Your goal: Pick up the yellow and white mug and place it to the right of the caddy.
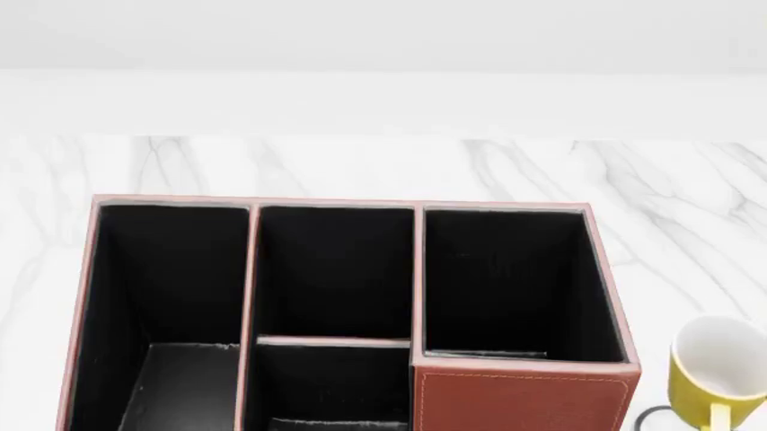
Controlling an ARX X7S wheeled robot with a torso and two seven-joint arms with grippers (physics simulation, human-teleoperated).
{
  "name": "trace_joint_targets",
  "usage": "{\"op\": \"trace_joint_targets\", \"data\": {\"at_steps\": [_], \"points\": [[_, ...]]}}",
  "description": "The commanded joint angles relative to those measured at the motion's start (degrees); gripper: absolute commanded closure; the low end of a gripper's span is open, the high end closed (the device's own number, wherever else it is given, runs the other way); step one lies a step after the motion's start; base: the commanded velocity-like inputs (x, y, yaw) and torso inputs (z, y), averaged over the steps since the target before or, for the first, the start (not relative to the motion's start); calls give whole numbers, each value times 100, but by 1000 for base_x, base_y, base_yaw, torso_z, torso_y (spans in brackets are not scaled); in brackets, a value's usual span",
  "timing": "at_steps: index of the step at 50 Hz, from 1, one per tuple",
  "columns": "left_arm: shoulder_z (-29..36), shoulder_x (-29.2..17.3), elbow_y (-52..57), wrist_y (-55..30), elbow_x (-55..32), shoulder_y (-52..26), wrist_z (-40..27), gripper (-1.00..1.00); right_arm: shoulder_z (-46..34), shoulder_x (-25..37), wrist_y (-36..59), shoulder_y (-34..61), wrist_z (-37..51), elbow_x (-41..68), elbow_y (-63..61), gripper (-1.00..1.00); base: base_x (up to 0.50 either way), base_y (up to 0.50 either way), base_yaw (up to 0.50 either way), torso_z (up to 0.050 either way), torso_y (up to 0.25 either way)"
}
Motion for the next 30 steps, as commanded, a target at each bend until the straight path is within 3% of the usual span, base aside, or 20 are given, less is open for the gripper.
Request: {"op": "trace_joint_targets", "data": {"at_steps": [1, 30], "points": [[25, -27, 0, -13, 13, 0, -24, -100, 110, -104, 31, 16, -41, -121, 152, 100, 0, 0, 0, 0, 0], [137, -142, 0, -60, 104, 0, -125, -100, 253, -519, -95, -164, -334, 28, 860, 100, 0, 0, 0, 0, 1]]}}
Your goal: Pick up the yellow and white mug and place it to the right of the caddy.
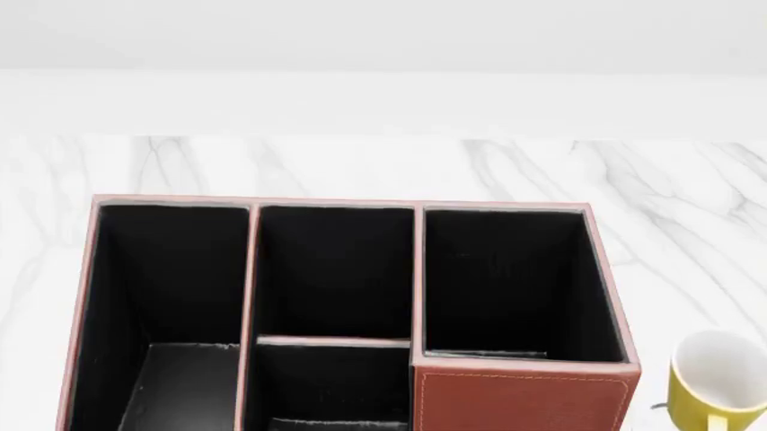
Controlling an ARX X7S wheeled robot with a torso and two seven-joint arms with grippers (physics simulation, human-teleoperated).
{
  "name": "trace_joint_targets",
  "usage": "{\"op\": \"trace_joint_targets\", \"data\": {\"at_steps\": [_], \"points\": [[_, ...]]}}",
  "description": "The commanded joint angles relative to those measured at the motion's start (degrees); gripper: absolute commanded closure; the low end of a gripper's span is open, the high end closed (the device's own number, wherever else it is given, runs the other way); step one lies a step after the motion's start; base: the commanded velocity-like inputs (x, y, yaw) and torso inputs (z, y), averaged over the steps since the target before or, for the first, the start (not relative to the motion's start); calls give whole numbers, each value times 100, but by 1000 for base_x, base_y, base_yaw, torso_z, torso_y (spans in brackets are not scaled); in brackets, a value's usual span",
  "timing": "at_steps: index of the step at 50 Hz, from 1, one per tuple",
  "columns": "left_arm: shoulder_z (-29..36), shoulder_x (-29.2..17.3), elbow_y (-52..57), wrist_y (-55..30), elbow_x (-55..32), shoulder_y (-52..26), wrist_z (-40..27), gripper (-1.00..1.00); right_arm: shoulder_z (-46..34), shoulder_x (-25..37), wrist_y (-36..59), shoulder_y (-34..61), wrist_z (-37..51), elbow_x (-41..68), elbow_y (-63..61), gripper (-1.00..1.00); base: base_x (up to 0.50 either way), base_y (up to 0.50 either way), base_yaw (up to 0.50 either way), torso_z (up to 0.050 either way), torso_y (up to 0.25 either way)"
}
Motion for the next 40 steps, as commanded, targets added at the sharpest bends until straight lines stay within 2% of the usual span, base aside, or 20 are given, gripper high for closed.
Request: {"op": "trace_joint_targets", "data": {"at_steps": [1, 25, 26, 40], "points": [[46, -40, 0, -14, 39, 0, -32, -100, 133, -125, -20, -16, -94, -117, 225, 100, 0, 0, 0, 0, 0], [57, -76, 0, -29, 41, 0, -70, -100, 161, -159, 61, -23, -53, -125, 250, 100, 0, 0, 0, 0, 0], [53, -74, 0, -30, 36, 0, -66, -100, 161, -162, 66, -21, -47, -129, 257, -100, 0, 0, 0, 0, 0], [78, -72, 0, -28, 56, 0, -72, -100, 198, -126, 73, -34, 7, -124, 217, -100, 0, 0, 0, 0, 0]]}}
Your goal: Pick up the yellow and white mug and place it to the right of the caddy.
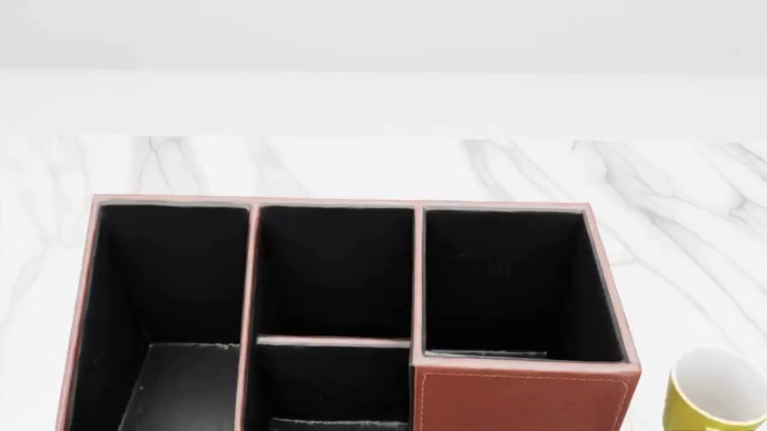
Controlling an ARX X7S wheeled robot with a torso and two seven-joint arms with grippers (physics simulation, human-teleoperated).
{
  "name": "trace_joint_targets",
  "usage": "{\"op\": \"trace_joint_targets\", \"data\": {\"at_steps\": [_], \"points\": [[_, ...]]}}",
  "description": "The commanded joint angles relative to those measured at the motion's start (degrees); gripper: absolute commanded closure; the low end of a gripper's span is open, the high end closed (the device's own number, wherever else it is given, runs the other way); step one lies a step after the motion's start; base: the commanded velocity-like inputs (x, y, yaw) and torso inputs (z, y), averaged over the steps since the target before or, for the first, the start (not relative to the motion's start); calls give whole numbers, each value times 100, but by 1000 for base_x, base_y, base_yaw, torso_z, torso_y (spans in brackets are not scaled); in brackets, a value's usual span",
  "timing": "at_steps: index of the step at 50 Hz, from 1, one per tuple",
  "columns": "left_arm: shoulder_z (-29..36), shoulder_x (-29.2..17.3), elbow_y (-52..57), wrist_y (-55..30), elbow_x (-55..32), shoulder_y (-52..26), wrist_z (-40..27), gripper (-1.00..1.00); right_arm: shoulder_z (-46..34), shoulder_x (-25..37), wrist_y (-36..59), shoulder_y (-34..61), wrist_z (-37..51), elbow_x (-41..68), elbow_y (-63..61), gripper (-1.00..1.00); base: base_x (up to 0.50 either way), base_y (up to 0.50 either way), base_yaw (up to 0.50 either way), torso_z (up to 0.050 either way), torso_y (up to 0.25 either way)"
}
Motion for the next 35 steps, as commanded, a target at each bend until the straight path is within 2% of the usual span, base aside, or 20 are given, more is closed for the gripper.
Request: {"op": "trace_joint_targets", "data": {"at_steps": [1, 10, 35], "points": [[11, -6, 0, -3, 0, 0, -6, -100, 47, 8, 21, 4, 32, -38, -7, -100, 0, 0, 0, 0, 0], [5, -1, 0, -4, 6, 0, -3, -100, 67, 24, -15, -26, 48, -61, -24, -100, 0, 0, 0, 0, 0], [-13, -24, 0, 0, -23, 0, -12, -100, 131, 1083, -333, -27, 1125, -562, -1932, -100, 0, 0, 0, 0, 0]]}}
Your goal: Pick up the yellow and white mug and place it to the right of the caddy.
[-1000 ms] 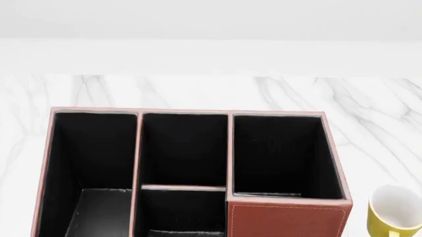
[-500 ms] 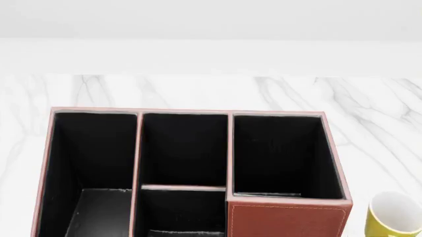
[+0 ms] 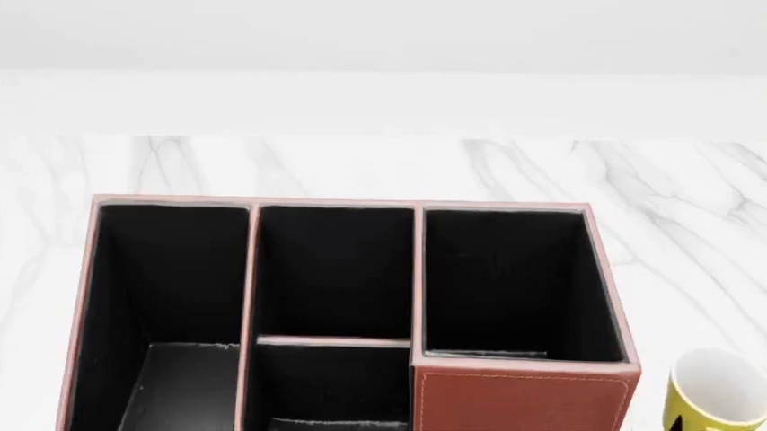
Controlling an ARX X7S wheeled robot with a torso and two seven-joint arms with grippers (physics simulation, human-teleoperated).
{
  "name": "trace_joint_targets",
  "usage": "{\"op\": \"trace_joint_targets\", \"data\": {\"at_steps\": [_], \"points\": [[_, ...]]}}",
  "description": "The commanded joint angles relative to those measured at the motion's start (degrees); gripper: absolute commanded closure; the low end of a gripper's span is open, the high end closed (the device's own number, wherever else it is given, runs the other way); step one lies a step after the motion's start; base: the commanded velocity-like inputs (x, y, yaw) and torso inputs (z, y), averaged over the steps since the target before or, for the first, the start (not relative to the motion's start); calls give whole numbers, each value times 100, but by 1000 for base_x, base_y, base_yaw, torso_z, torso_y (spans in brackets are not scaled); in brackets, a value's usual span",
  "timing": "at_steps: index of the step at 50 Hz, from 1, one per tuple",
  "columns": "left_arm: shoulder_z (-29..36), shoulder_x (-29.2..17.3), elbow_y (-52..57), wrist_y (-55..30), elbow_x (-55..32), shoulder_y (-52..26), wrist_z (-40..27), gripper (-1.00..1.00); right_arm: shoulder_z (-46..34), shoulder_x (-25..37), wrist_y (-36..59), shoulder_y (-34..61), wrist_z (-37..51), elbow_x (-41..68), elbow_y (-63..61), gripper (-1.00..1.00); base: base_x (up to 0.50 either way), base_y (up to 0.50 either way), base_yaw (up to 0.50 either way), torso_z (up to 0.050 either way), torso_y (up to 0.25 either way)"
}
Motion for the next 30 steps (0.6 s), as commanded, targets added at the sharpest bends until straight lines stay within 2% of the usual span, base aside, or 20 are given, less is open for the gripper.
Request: {"op": "trace_joint_targets", "data": {"at_steps": [1, 18, 30], "points": [[-29, 2, 0, 8, -32, 0, 12, -100, 52, 405, -110, 24, 408, -183, -743, -100, 0, 0, 0, 0, 0], [-59, 66, 0, 36, -60, 0, 64, -100, 132, 1130, -166, 121, 1167, -629, -1974, -100, 0, 0, 0, 0, 0], [-59, 107, 0, 61, -51, 0, 95, -100, 230, 2094, -155, 279, 1823, -1424, -3488, -100, 0, 0, 0, 0, 0]]}}
